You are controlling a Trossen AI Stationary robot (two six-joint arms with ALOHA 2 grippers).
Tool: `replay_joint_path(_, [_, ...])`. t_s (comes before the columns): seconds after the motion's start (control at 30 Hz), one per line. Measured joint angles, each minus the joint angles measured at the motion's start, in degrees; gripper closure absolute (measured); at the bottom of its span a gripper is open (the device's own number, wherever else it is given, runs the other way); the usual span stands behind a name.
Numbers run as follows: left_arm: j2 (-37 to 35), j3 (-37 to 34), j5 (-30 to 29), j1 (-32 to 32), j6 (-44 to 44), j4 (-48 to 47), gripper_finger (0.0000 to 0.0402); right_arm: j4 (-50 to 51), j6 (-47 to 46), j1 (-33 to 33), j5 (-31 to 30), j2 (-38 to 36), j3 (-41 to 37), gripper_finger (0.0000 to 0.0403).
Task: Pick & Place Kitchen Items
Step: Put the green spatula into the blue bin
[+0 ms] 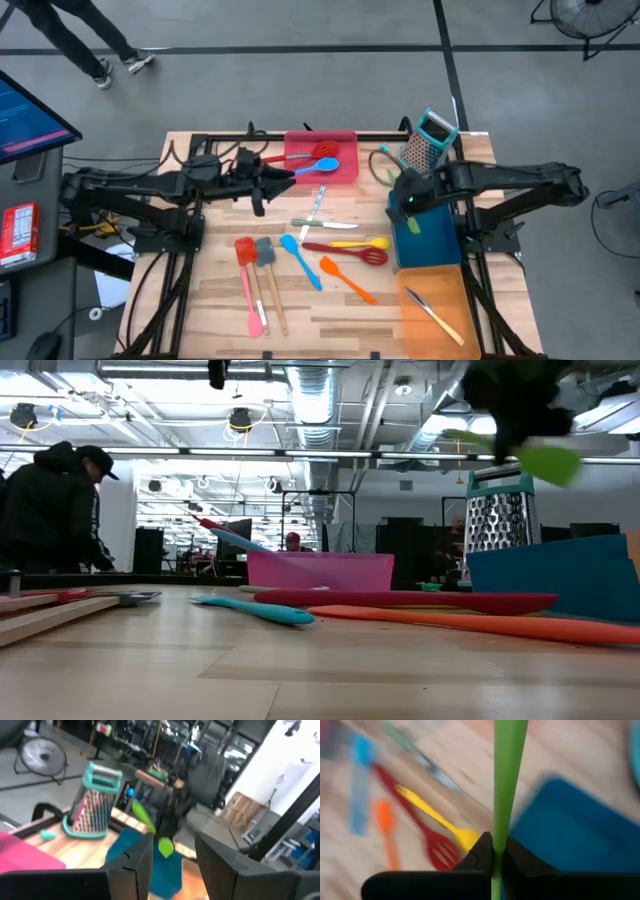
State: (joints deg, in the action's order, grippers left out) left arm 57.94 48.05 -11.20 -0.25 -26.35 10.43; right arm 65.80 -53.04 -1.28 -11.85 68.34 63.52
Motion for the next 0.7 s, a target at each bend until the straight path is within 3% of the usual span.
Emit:
replay_joint_path(0.27, [-3.88, -0.01, -3.98, 0.02, 0.63, -6.25, 0.0275, 1.48, -9.87, -3.96, 4.81, 0.28, -11.44, 0.0398])
replay_joint_path(0.7, [-4.12, -0.04, -3.84, 0.00, -0.98, -12.71, 0.0256, -0.34, -10.12, -2.36, 7.81, 0.28, -20.85, 0.0388])
